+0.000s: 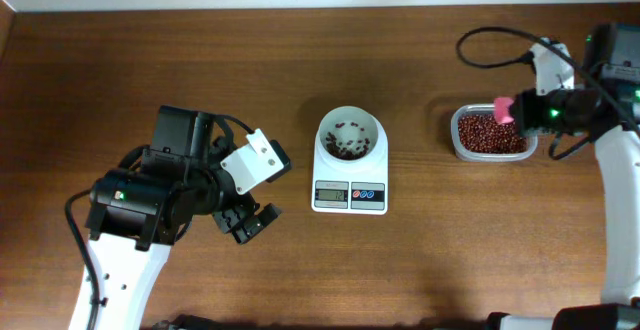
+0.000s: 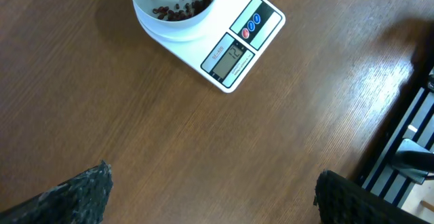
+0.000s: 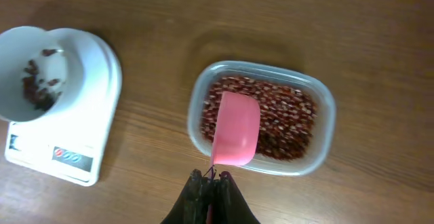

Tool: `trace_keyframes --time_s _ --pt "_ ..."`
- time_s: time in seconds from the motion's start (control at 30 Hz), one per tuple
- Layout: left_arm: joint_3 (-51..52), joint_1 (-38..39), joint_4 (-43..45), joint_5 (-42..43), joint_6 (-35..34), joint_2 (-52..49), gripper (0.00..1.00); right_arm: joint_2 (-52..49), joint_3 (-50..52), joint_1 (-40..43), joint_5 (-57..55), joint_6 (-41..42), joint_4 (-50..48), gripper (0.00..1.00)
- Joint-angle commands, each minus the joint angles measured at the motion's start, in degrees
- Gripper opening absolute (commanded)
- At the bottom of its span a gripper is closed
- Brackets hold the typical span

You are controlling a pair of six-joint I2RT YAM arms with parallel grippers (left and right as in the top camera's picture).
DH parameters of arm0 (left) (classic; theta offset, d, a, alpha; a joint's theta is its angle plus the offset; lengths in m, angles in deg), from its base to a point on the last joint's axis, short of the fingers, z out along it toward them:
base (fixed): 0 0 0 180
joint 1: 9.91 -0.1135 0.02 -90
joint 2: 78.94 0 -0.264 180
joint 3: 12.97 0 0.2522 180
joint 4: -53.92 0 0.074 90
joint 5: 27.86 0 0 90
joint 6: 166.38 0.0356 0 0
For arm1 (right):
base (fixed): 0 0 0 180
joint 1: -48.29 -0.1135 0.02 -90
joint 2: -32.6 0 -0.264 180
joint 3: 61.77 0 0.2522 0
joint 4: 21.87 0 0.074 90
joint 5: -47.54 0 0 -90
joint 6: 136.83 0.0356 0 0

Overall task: Scoop and weigh 50g on scale
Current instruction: 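Move the empty scoop back to the bean tub with the right gripper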

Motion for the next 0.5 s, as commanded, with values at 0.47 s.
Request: trace_keyframes --time_s 0.47 --pt "0.26 -0.20 0.09 1.03 1.14 0.02 0.99 -16.00 -0.11 0.24 -6.95 -9.75 1.31 0.04"
